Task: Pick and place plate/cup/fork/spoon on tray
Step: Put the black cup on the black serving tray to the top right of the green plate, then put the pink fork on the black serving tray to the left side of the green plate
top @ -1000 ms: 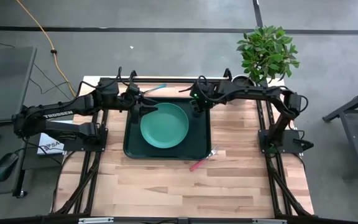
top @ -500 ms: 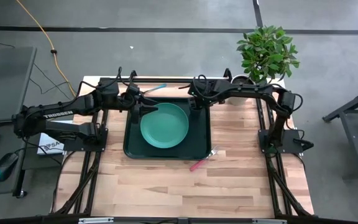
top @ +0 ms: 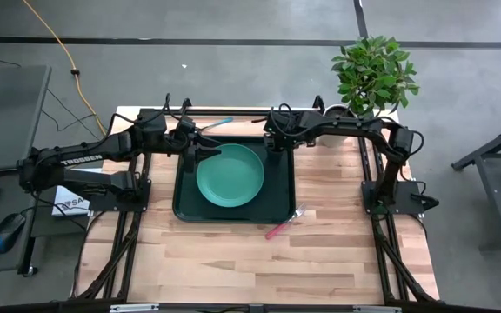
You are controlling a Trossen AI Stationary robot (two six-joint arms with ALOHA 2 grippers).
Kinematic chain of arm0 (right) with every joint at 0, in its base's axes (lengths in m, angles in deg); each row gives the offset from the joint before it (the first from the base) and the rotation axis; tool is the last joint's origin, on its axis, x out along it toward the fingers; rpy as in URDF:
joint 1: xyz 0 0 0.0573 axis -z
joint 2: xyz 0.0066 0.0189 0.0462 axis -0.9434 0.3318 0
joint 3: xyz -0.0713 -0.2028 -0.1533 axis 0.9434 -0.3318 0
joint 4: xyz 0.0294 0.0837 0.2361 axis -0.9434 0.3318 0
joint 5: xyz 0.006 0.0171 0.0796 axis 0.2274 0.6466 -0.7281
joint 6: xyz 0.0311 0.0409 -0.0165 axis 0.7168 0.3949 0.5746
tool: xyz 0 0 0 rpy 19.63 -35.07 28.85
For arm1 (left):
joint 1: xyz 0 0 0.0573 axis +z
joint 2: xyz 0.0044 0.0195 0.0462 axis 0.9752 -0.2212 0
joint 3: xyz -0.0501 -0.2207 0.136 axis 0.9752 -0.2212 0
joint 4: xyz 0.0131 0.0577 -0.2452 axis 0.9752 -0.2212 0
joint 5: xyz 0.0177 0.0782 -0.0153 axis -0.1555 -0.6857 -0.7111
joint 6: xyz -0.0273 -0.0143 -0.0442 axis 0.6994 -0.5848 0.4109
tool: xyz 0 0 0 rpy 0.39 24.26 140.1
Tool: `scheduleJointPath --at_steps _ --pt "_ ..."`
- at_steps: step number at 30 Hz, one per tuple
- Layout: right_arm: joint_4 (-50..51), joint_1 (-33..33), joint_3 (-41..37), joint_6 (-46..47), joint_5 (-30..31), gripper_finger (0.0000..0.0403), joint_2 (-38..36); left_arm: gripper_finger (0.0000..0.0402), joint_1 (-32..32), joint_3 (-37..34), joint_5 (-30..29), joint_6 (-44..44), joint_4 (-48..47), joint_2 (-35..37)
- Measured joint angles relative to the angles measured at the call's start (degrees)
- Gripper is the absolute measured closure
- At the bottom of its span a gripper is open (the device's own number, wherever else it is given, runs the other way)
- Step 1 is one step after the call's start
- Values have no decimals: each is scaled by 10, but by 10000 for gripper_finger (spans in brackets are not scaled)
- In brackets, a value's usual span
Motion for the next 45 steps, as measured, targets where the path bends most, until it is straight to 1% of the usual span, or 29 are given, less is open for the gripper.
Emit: scheduleJointPath --at_steps 2,4,13,18,21,24,28,30,33,35,38,41,43,45 --pt "0 0 0 1 -5 398 0 218 0 0 0 0 0 0" --pt "2 0 0 3 -10 384 0 218 0 0 1 0 0 0" --pt "19 0 0 14 -10 280 -3 218 0 0 4 0 0 0" --pt "23 0 0 -4 -7 240 -15 218 0 0 4 0 0 0" --pt "27 2 0 -15 3 228 -34 218 0 0 4 0 0 0" --pt "28 5 0 -31 18 224 -62 218 0 0 4 0 -1 0" --pt "37 4 0 -62 43 224 -121 218 0 0 4 0 -1 0" --pt "46 -3 0 -77 43 224 -155 218 0 0 5 0 -1 0" --pt "53 -34 0 -115 36 224 -203 218 0 0 5 0 -1 0" --pt "62 -66 0 -141 13 224 -222 218 0 0 5 0 -1 0" --pt "92 -122 0 -168 -34 224 -235 218 0 0 5 0 -1 0" --pt "143 -188 0 -177 -61 224 -238 218 0 0 4 0 -1 0" --pt "186 -232 -16 -176 -79 224 -239 218 0 0 5 1 -1 0" --pt "210 -271 -63 -150 -96 224 -245 218 0 0 5 2 -1 0"
